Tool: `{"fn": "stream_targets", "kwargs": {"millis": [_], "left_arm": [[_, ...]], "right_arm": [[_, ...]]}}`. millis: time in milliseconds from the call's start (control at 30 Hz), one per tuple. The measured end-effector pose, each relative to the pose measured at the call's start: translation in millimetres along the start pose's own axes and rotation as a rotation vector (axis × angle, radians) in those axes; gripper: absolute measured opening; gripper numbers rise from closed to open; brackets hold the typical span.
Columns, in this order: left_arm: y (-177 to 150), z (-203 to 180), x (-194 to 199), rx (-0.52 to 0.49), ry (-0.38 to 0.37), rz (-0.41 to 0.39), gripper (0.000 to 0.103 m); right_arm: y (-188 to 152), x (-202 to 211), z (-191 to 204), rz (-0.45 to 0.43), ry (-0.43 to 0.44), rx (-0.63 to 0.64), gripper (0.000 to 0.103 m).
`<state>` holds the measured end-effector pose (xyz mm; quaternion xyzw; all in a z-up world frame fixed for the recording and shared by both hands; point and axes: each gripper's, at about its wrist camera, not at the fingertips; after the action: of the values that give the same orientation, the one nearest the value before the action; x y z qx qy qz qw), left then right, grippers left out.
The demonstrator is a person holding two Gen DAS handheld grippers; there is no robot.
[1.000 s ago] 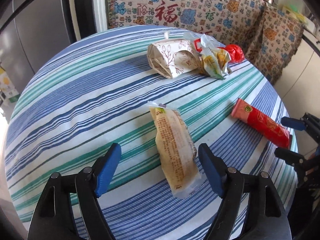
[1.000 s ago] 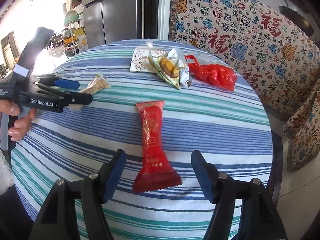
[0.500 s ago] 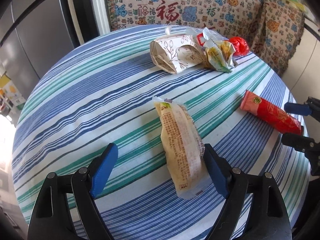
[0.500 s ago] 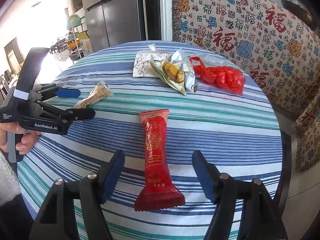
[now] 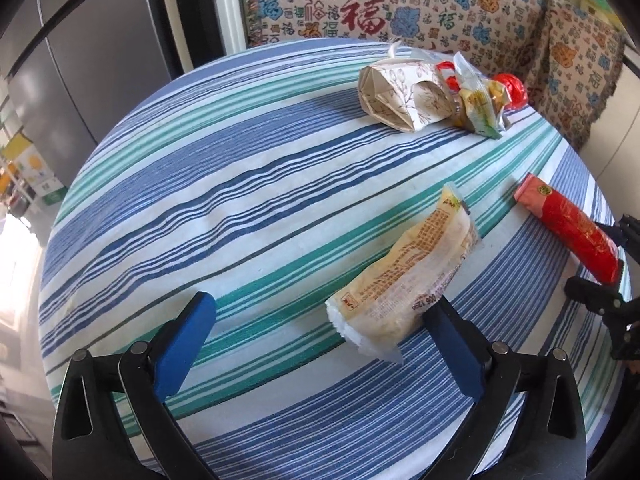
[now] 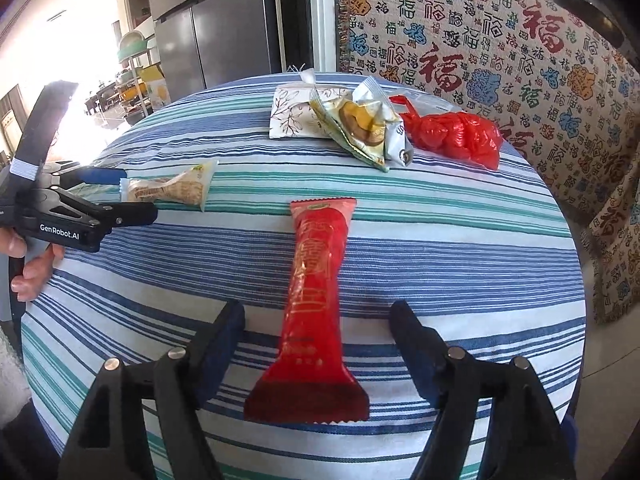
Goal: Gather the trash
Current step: 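Grasp the clear bread wrapper with the left tool while the right tool grasps the red snack bag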
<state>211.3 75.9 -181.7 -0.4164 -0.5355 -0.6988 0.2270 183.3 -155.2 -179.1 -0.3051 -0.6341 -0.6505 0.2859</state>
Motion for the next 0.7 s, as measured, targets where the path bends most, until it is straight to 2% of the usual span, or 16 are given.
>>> {"fn": "stream_targets", "kwargs": {"millis": [167,367,433,633,700], "left_arm": [[8.3,-11.2,-5.7,-0.079,-0.05,-0.035,0.103],[9.2,-15.1,-4.5,-0.053,-0.017,-0.045,0.103],[10.6,-12.9,-6.6,-0.041,-0.033,-0.041,0.103],[18.4,-12.3,-11.8,-0.069,-0.053,-0.041,0.103],[21.8,-13.7,-13.3,-0.097,-0.068,-0.034,0.103]], "right_arm": [[3.0,-3.2,-2.5,0.04,0.012,0.043,0.083],[4.6,-11.2,-8.2,0.019,0.006,0.032,0.099],[6.8,-13.9,-10.4,0.023,0.007,0.03,0.102],[13.8,-20.5,-13.2,0.027,-0.003,0.02,0.103],[16.9,-21.7,-12.9,0.07,0.001,0.031,0.103]]}}
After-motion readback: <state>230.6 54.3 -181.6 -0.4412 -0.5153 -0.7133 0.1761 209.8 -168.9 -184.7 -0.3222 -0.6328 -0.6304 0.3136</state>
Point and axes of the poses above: each gripper's, at about its wrist camera, not at the fingertips, and x roughly against the way its jaws point, z to its left, y to its top, and after that the axes turned 6 degrees about -x, right-handed
